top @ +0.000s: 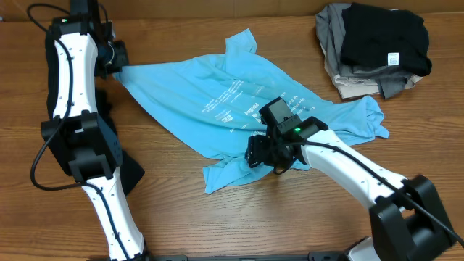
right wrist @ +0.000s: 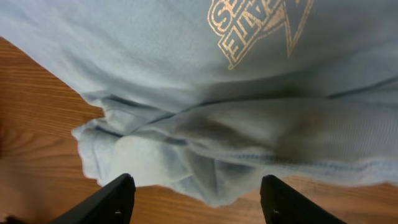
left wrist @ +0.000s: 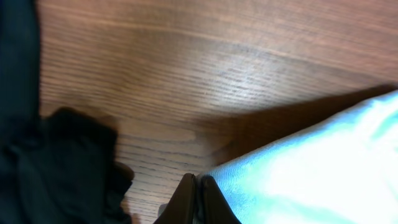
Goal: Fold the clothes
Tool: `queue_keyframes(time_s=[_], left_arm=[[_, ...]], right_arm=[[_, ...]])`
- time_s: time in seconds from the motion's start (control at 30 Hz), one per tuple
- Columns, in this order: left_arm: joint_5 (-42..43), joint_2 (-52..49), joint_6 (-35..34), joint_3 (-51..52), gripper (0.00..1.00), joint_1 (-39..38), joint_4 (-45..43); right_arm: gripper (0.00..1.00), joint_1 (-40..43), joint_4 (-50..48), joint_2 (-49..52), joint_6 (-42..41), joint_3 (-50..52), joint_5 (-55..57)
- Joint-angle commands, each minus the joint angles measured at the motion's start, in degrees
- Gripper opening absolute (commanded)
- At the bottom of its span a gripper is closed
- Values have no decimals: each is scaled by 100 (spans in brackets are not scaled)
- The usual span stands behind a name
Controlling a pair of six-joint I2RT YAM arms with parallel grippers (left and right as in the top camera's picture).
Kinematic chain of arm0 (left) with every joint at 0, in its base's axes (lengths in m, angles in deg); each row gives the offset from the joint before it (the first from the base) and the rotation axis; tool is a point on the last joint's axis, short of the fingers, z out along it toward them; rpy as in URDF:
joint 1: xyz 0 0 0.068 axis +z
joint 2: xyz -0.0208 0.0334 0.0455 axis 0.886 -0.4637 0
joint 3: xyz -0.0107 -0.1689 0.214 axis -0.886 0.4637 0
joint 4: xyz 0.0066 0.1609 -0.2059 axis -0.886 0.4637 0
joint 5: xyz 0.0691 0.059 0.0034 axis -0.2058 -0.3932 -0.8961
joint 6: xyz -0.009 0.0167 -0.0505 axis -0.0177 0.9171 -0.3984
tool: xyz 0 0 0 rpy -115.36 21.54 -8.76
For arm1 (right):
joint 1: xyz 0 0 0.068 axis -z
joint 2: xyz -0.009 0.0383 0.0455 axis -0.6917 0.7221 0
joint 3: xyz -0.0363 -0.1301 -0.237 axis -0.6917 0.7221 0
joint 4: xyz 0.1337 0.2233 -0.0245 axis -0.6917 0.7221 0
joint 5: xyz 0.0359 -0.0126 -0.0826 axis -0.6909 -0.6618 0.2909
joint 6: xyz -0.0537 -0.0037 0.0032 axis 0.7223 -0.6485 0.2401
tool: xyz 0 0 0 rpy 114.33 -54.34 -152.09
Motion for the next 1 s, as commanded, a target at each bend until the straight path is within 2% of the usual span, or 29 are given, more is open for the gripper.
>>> queue_keyframes(time_s=[0.0,0.17,0.37,0.57,0.7,0.77,0.8,0.97], left_arm=[[20,337,55,-166,4,-42,15],[20,337,55,-164,4,-42,44],[20,337,55,-164,4,-42,35],[-4,337,55,-164,4,-42,31],[-4,337,55,-166,4,-15,35],[-7,339,55,-166,4,11,35],[-7,352,55,-166,4,24,46],[-4,595,50,-166,4,157,160]], right_arm=[[71,-72,-72,343,129,24,-2],[75,-87,-7,562,258,26,50],[73,-85,-164,627,251,24,391],[51,-33,-249,627,-173,26,949],[24,61,-118,627,-442,24,1213],[8,133,85,625,-590,24,1425],[4,177,210,612,-660,22,1517],[4,693,1060,334,-686,17,1703]])
